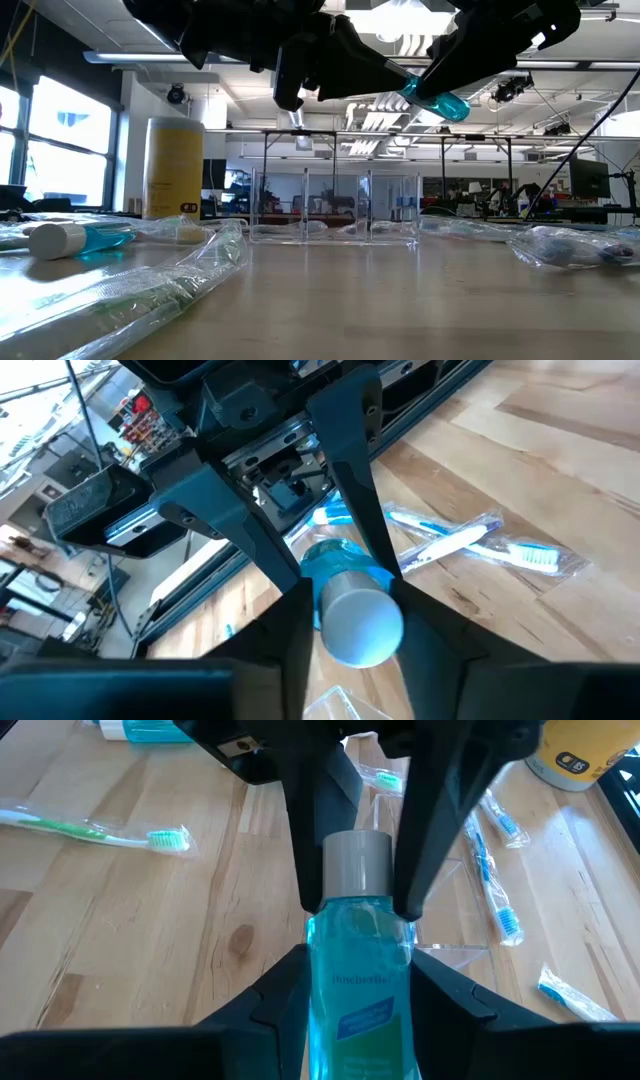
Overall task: Pick & Place toothbrushing station
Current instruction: Put the blue mouthwash into the transparent organizer, then put the blue toothbrush into the transparent organizer
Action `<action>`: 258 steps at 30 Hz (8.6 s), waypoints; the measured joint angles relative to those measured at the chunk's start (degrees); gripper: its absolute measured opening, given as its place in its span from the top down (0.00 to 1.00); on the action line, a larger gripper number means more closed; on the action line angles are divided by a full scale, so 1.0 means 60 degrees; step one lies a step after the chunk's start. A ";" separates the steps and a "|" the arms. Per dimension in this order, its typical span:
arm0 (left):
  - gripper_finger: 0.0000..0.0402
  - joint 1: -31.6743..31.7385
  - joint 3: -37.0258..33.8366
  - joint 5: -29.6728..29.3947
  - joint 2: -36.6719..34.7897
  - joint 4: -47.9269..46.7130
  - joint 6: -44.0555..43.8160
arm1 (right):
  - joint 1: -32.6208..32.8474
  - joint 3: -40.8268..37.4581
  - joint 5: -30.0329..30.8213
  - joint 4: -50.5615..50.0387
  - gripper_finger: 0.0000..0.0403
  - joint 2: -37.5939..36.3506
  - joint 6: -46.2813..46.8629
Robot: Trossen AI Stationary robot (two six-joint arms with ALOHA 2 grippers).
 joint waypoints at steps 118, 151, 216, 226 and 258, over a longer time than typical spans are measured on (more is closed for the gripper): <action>0.78 0.2760 0.7524 0.2093 0.2792 -1.5445 -0.2433 | 0.0011 -0.0211 0.1457 -0.2518 0.28 -0.0656 0.2891; 0.61 0.2754 0.7497 0.2145 0.2810 -1.4809 -0.2754 | 0.0011 -0.0200 0.1456 -0.2517 0.28 -0.0656 0.2888; 0.59 0.5136 0.3320 0.1434 -0.0509 -1.7229 -0.4363 | 0.0007 -0.1268 0.1419 -0.1898 0.28 -0.0659 0.3685; 0.59 0.6062 0.1367 0.1357 -0.0512 -1.4796 -0.3714 | 0.0008 -0.1268 0.0920 -0.1582 0.28 -0.0659 0.3620; 0.94 0.5782 -0.0787 0.0382 -0.0542 -1.2386 -0.4516 | 0.0007 -0.1268 0.0891 -0.1012 0.28 -0.0659 0.3601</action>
